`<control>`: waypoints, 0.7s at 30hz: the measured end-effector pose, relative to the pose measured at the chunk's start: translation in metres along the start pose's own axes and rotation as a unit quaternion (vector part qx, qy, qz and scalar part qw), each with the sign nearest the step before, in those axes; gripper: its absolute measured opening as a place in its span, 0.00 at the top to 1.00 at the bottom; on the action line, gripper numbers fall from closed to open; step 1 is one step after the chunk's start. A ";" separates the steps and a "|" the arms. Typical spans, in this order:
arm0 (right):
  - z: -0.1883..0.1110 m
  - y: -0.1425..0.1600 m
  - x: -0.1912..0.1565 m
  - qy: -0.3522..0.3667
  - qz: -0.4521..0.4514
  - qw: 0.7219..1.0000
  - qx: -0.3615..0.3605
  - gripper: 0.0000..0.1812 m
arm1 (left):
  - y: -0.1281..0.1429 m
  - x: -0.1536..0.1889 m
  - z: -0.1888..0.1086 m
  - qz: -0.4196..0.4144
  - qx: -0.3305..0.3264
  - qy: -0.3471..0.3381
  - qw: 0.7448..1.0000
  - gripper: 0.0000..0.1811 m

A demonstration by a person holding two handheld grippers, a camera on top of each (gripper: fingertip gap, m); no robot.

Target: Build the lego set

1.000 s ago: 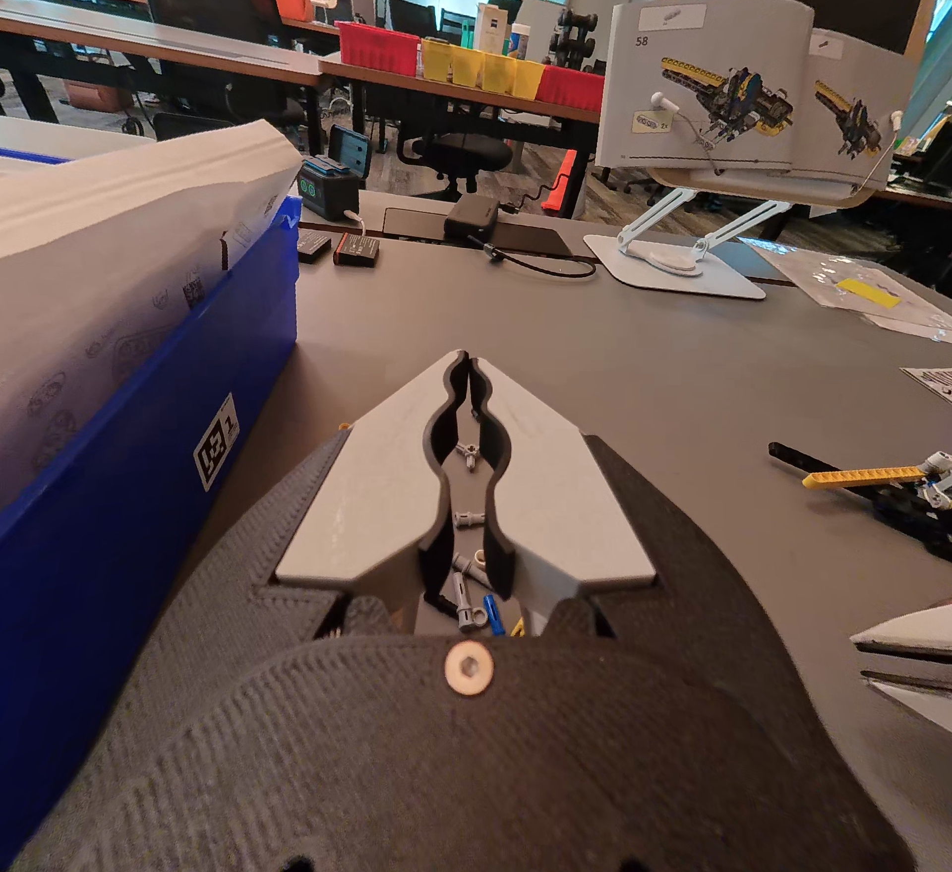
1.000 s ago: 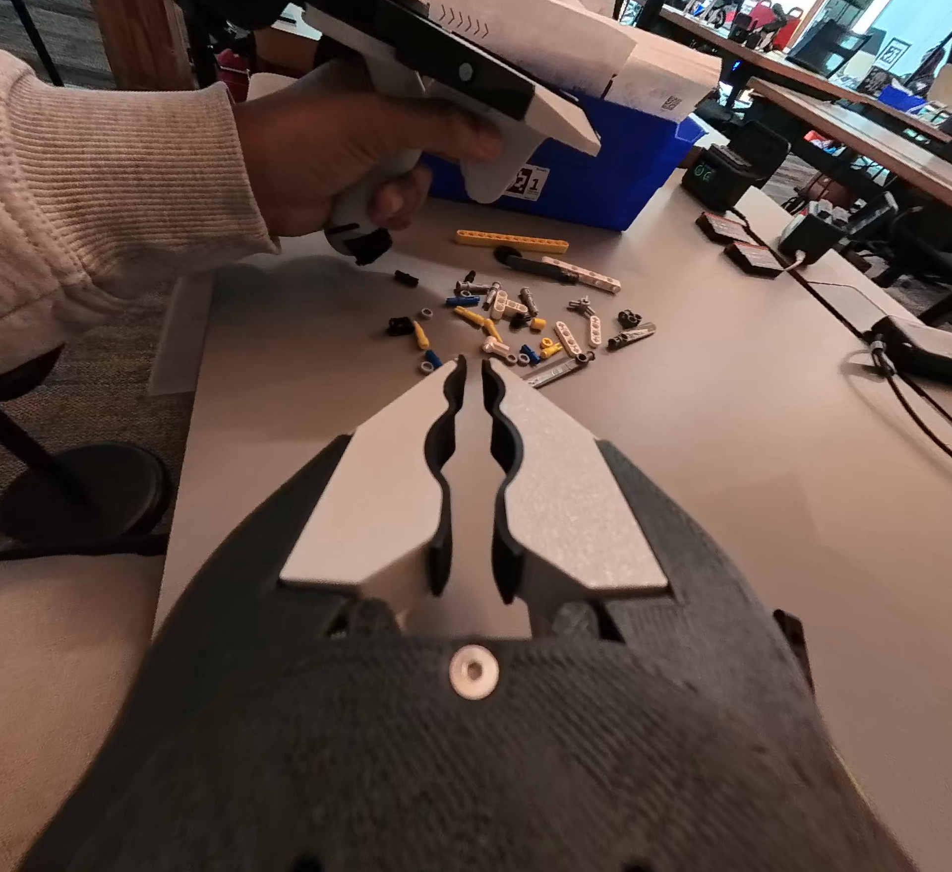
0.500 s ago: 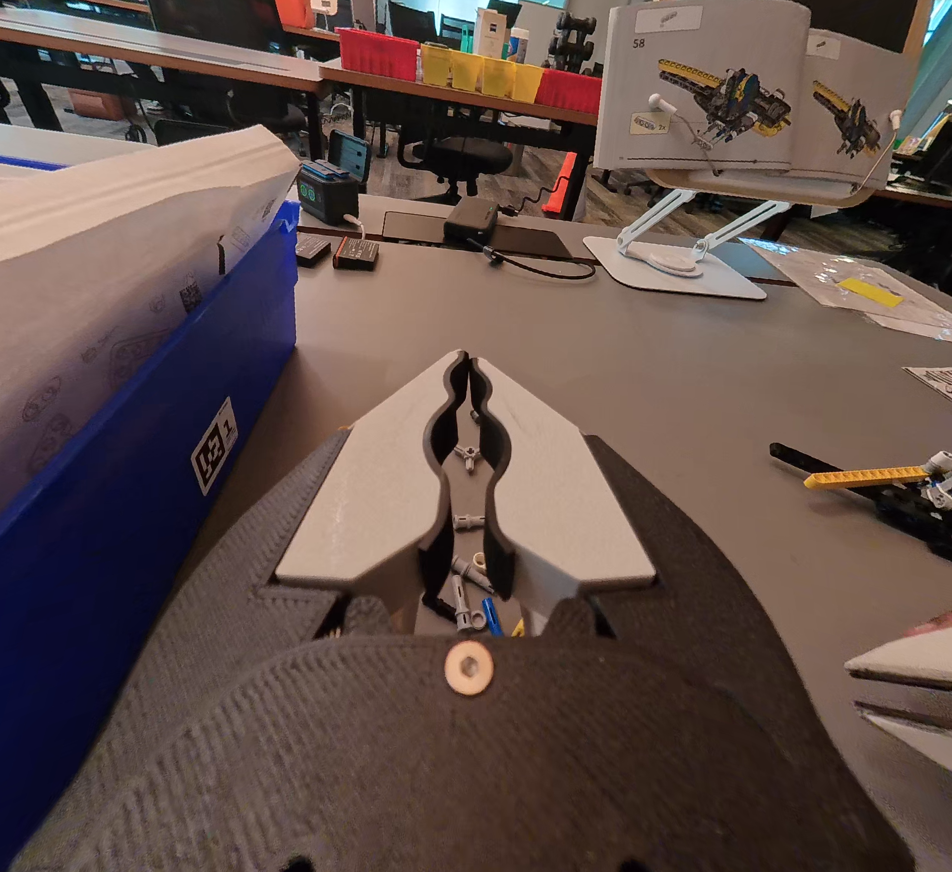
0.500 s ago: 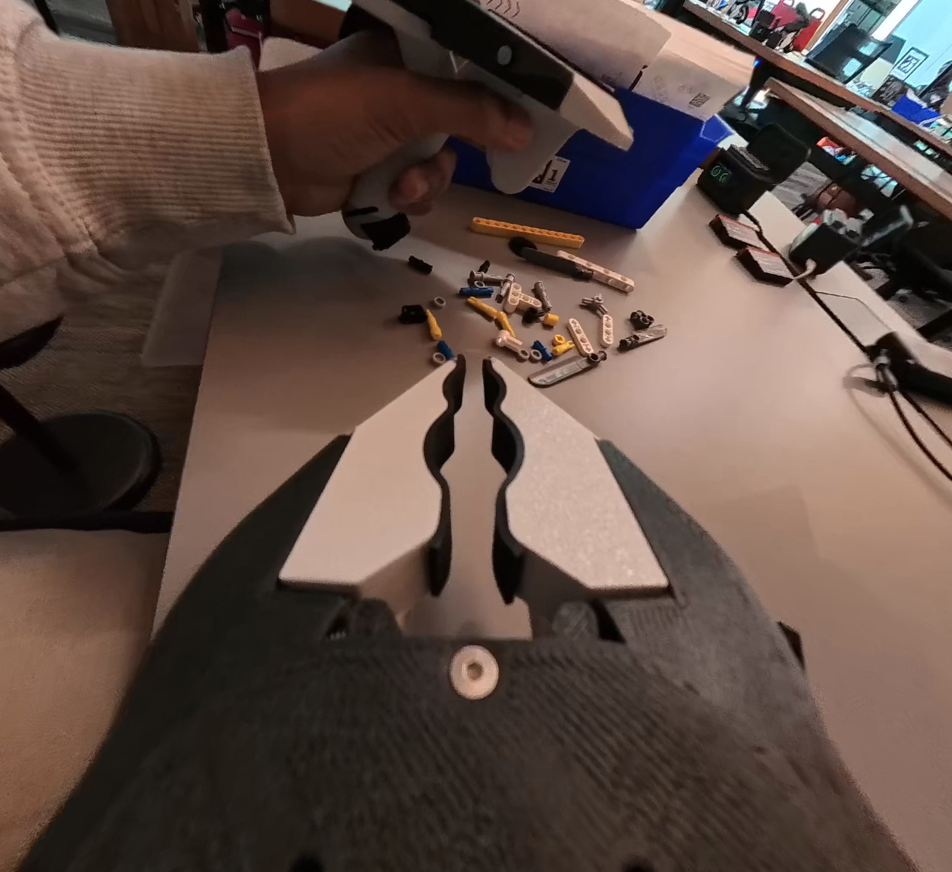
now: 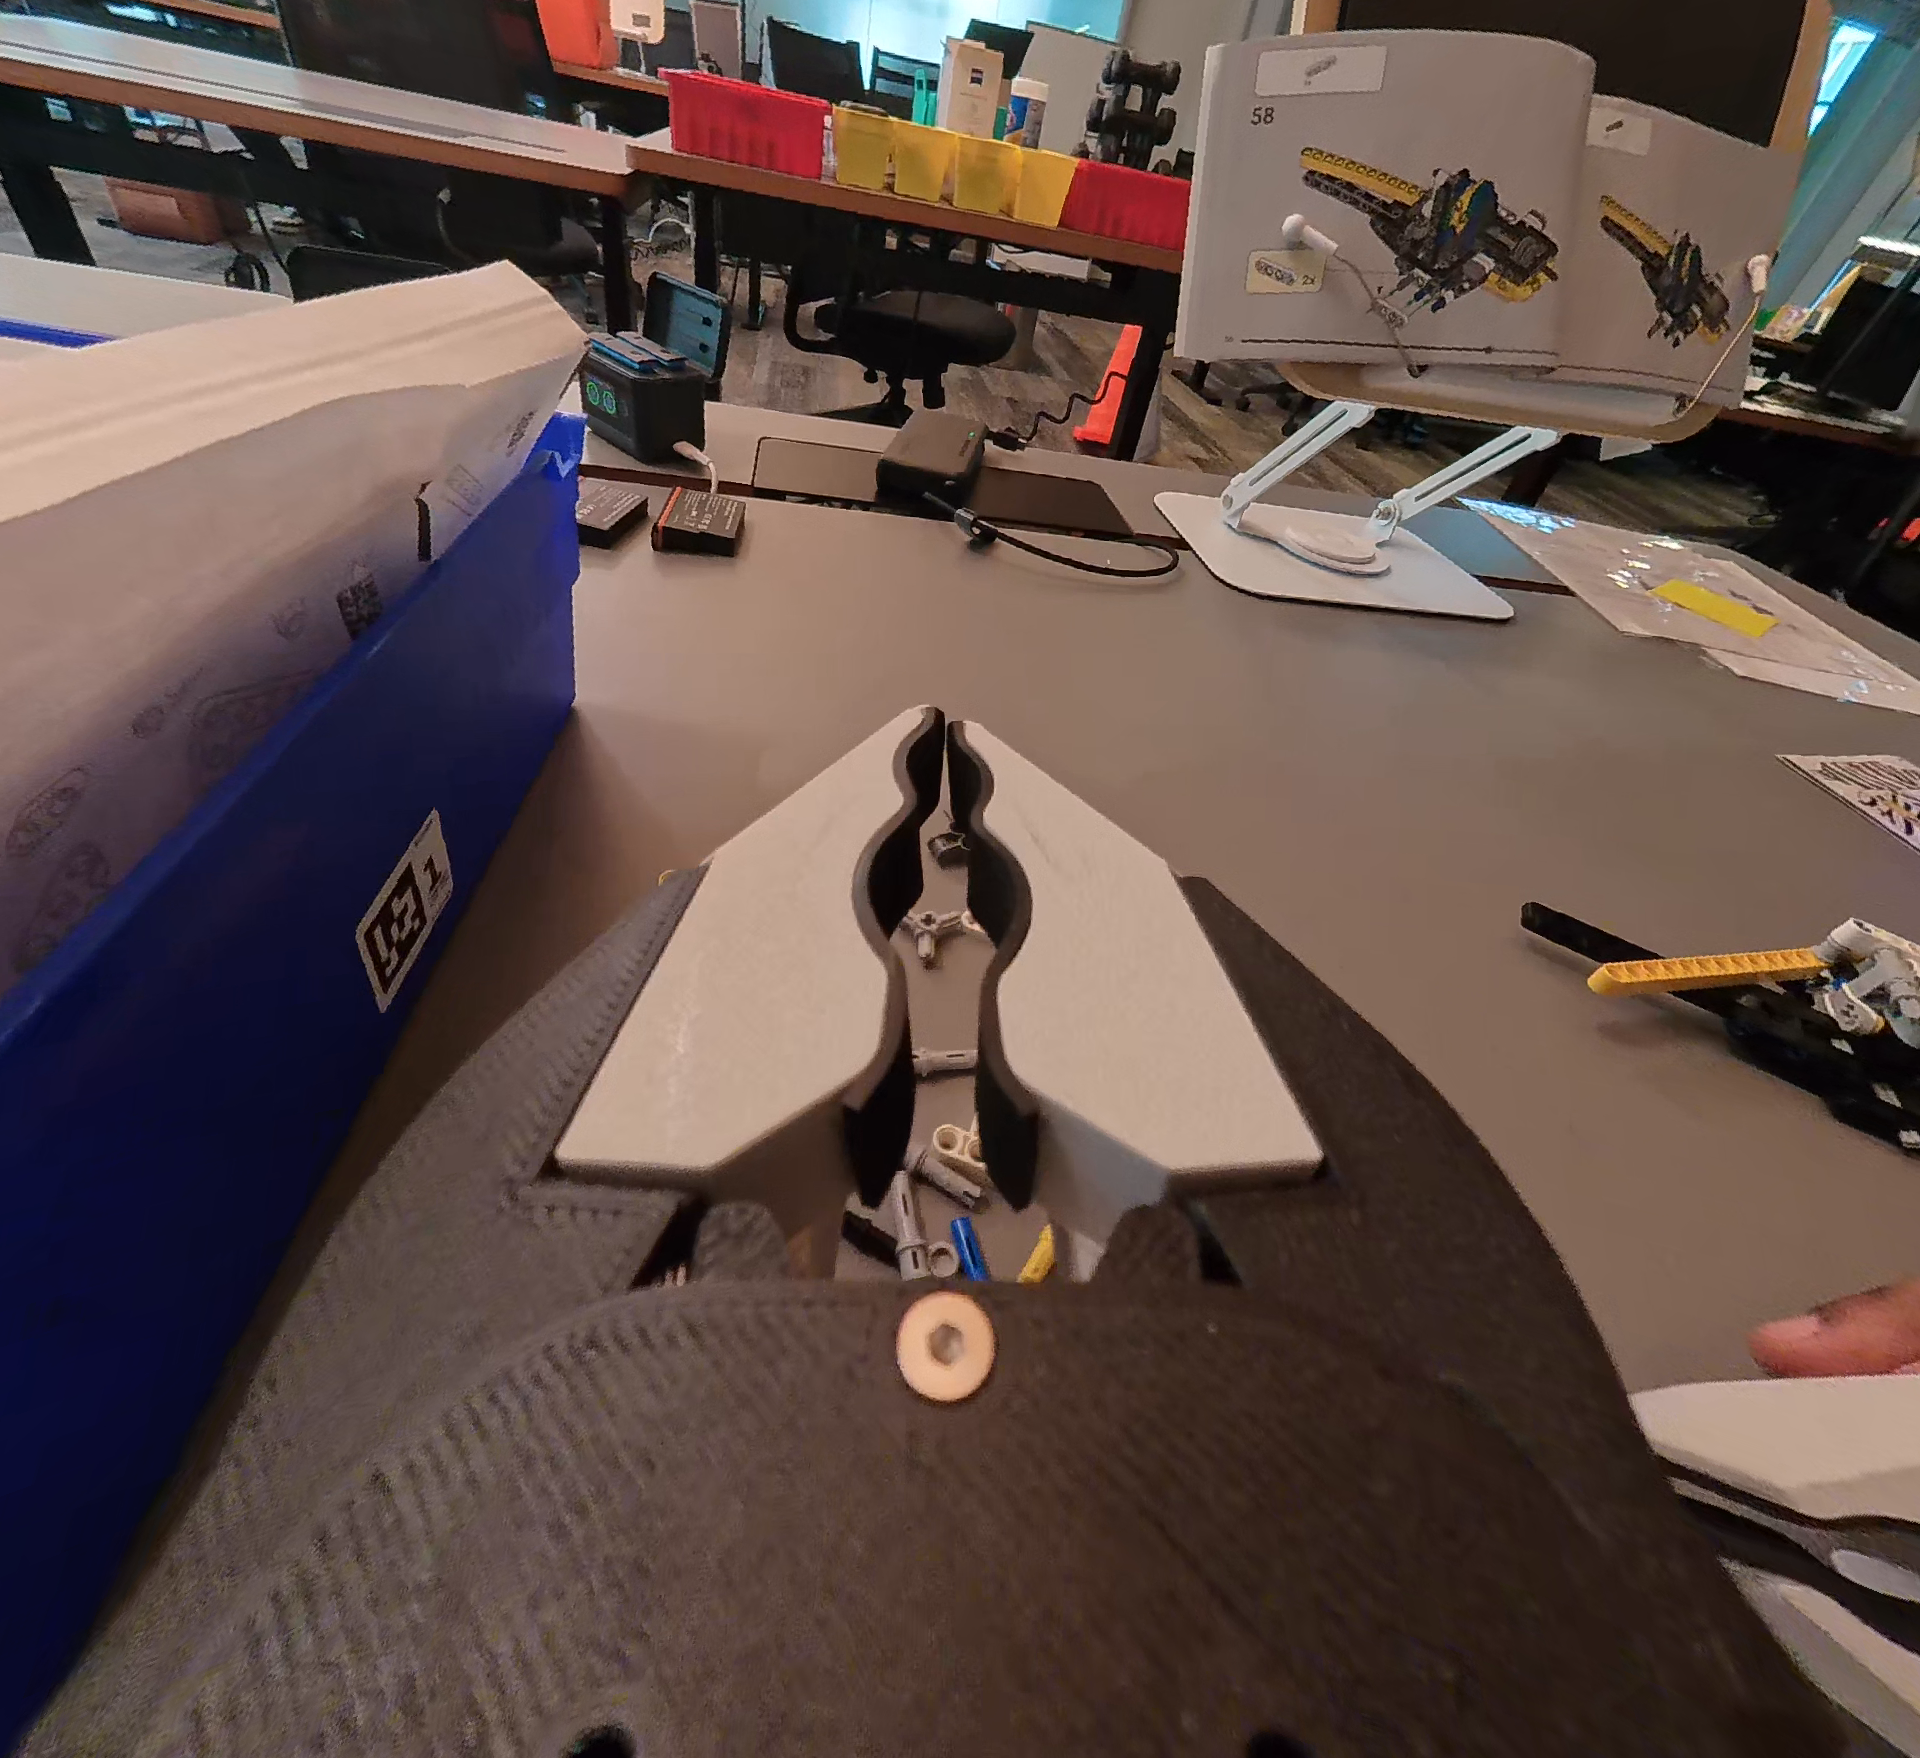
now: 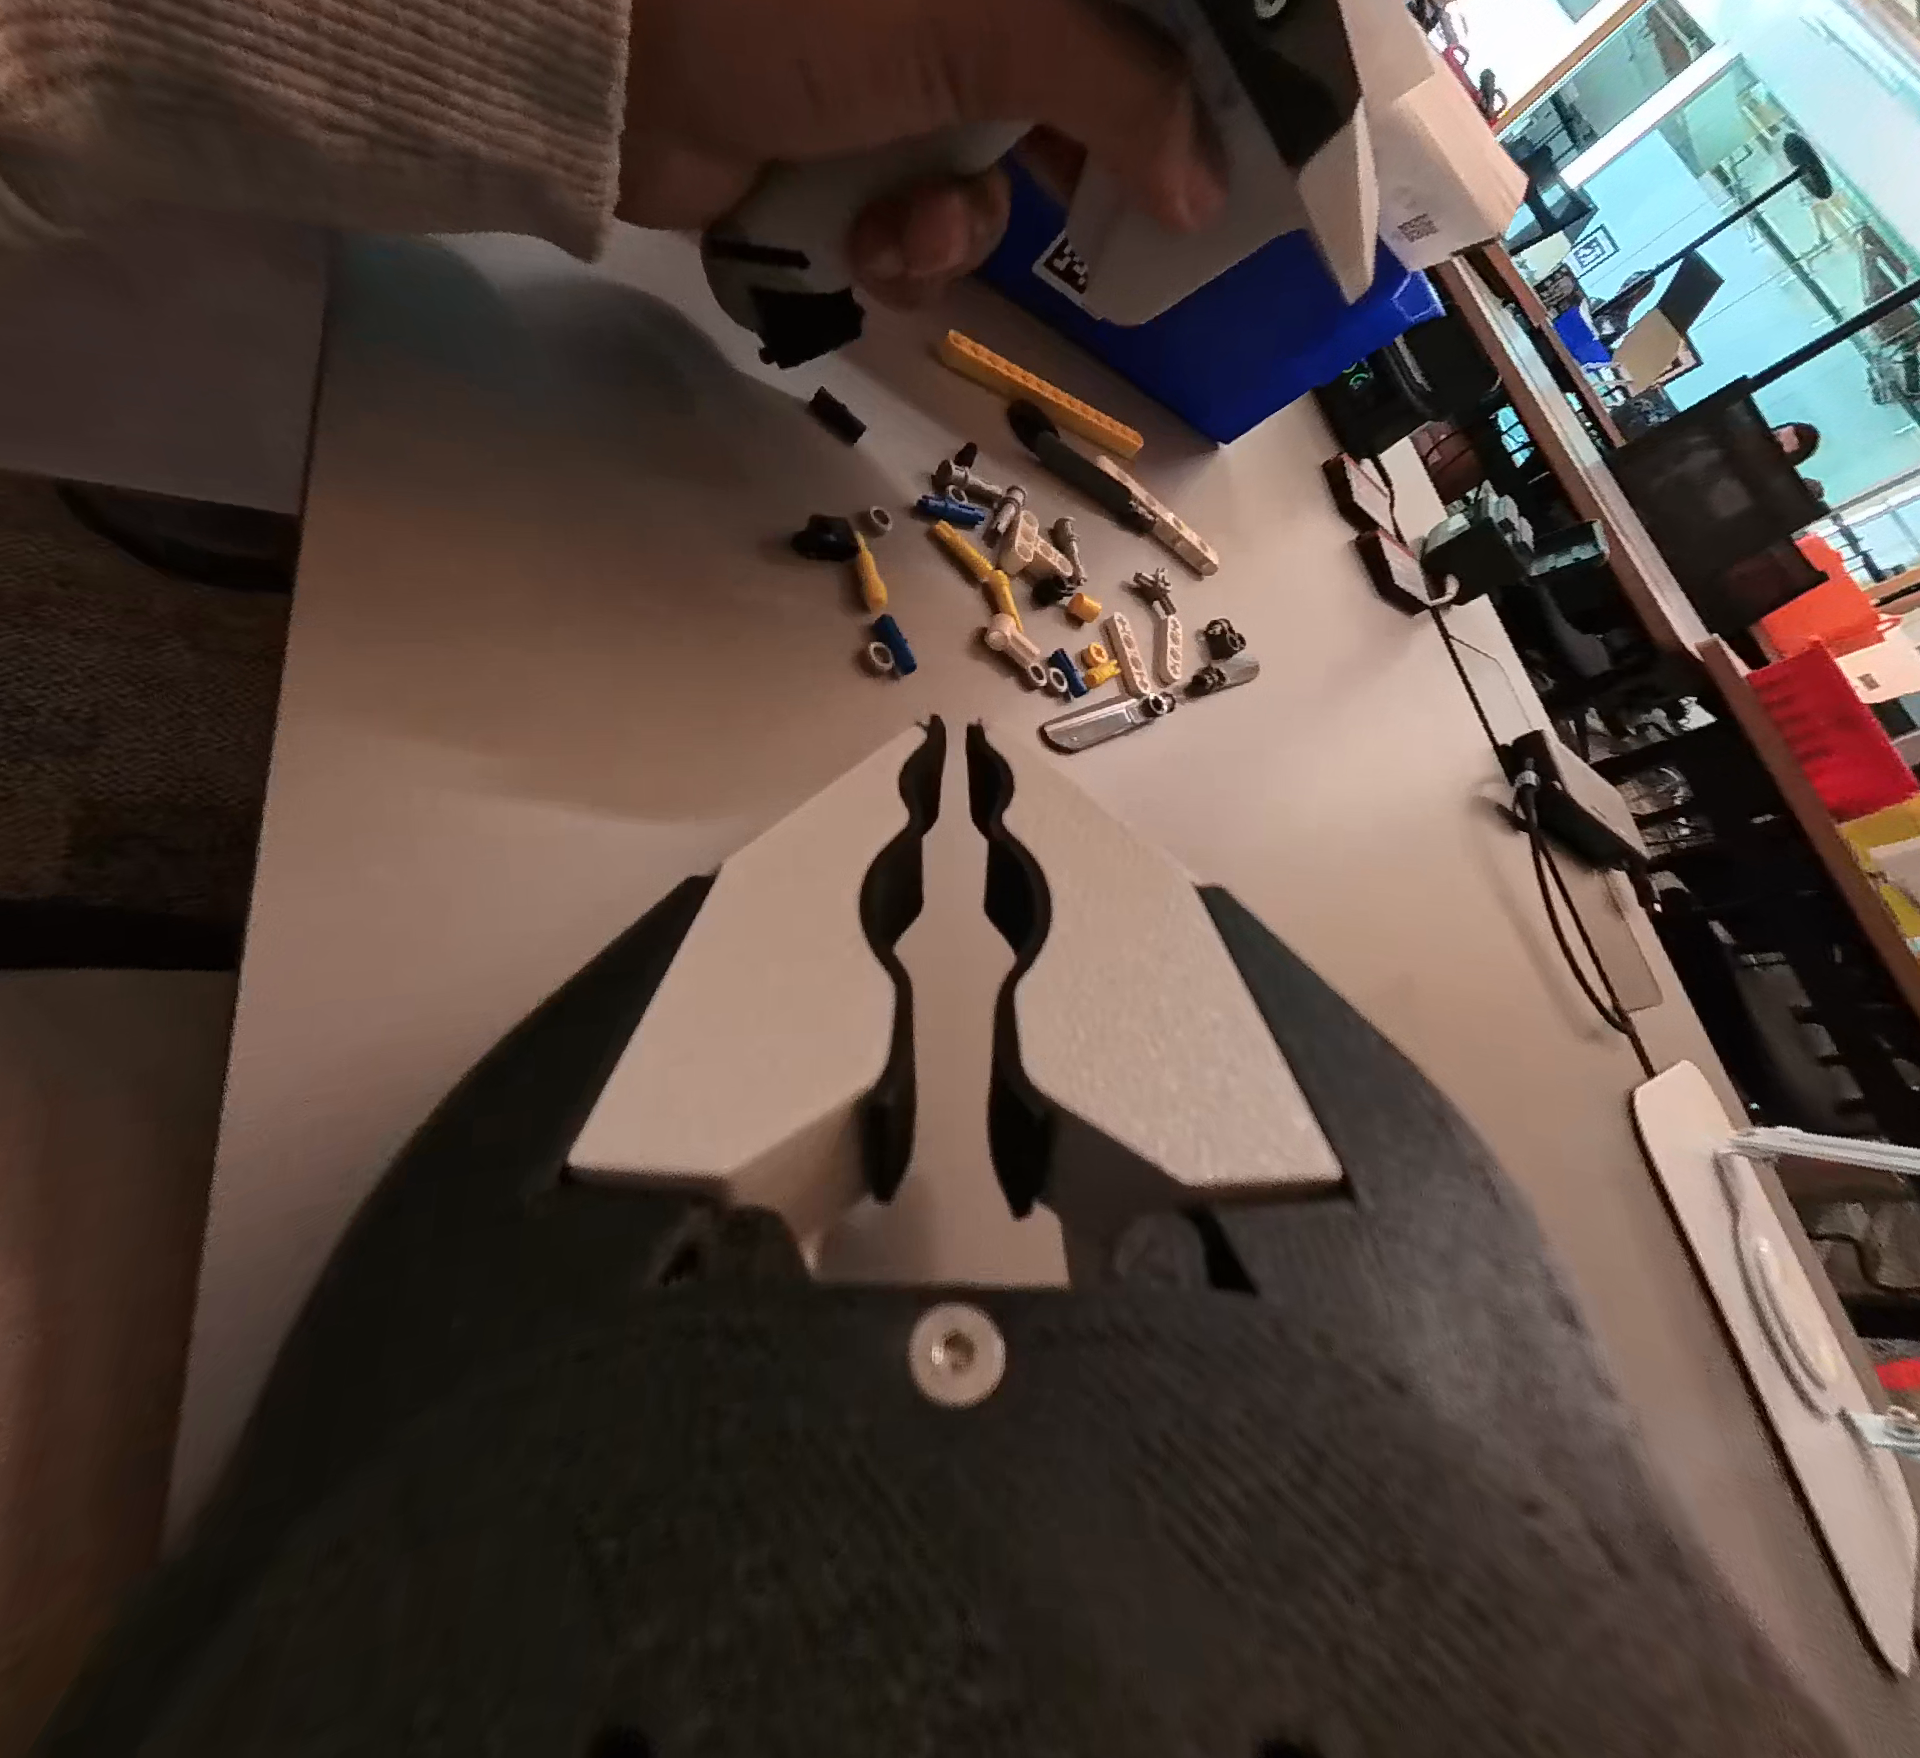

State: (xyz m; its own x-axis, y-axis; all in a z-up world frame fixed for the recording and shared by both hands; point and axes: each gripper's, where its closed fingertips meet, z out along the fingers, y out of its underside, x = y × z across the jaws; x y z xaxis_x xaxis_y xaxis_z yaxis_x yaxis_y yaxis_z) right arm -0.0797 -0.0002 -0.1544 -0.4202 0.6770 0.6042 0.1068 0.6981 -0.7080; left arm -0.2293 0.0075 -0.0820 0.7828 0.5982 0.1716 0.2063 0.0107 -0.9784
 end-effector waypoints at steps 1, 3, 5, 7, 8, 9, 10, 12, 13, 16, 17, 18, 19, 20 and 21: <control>0.000 0.000 0.000 0.000 0.001 1.000 -0.001 0.99 | 0.000 0.000 0.000 0.000 0.000 0.001 1.000 1.00; 0.001 0.001 0.001 0.001 0.003 1.000 -0.004 0.99 | 0.000 0.001 0.000 -0.001 0.001 0.002 1.000 1.00; 0.002 0.002 0.001 0.000 0.004 1.000 -0.007 0.99 | -0.001 0.000 0.000 -0.003 0.002 0.002 1.000 1.00; 0.002 0.002 0.001 -0.001 0.004 1.000 -0.009 0.99 | -0.001 0.000 0.000 -0.004 0.003 0.003 1.000 1.00; 0.002 0.002 0.001 -0.001 0.004 1.000 -0.009 0.99 | -0.001 0.000 0.000 -0.005 0.003 0.003 1.000 1.00; 0.002 0.002 0.001 -0.001 0.006 1.000 -0.009 0.99 | -0.001 0.000 0.000 -0.005 0.003 0.003 1.000 1.00; 0.002 0.002 0.002 -0.001 0.008 1.000 -0.008 0.99 | -0.001 0.000 0.000 -0.006 0.003 0.003 1.000 1.00; 0.001 0.001 0.004 -0.001 0.020 1.000 -0.003 0.99 | -0.001 0.000 0.000 -0.005 0.003 0.003 1.000 1.00; 0.000 0.001 0.006 -0.002 0.028 1.000 0.000 0.99 | -0.001 0.000 0.000 -0.004 0.003 0.003 1.000 1.00; -0.002 -0.001 0.012 -0.002 0.059 0.998 0.011 0.99 | -0.001 0.001 0.000 -0.003 0.002 0.003 1.000 1.00; -0.003 -0.001 0.014 -0.002 0.070 0.997 0.015 1.00 | 0.000 0.001 0.000 -0.002 0.002 0.003 1.000 1.00; -0.004 -0.002 0.017 -0.002 0.080 0.997 0.020 1.00 | 0.000 0.001 0.000 -0.002 0.001 0.003 1.000 1.00; -0.005 -0.002 0.019 -0.002 0.091 0.996 0.024 1.00 | 0.000 0.001 0.001 -0.001 0.001 0.003 1.000 1.00; -0.006 -0.003 0.022 -0.002 0.101 0.994 0.028 1.00 | 0.000 0.001 0.001 -0.001 0.000 0.003 1.000 1.00; -0.007 -0.003 0.024 -0.002 0.112 0.993 0.032 1.00 | 0.000 0.001 0.001 -0.001 0.000 0.003 1.000 1.00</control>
State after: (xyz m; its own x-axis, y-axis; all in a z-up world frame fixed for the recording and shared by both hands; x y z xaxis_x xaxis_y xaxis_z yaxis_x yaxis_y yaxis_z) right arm -0.0838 0.0155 -0.1352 -0.3956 0.8126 0.4280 0.1396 0.5138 -0.8465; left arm -0.2286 0.0091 -0.0823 0.7864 0.5928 0.1737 0.2078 0.0109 -0.9781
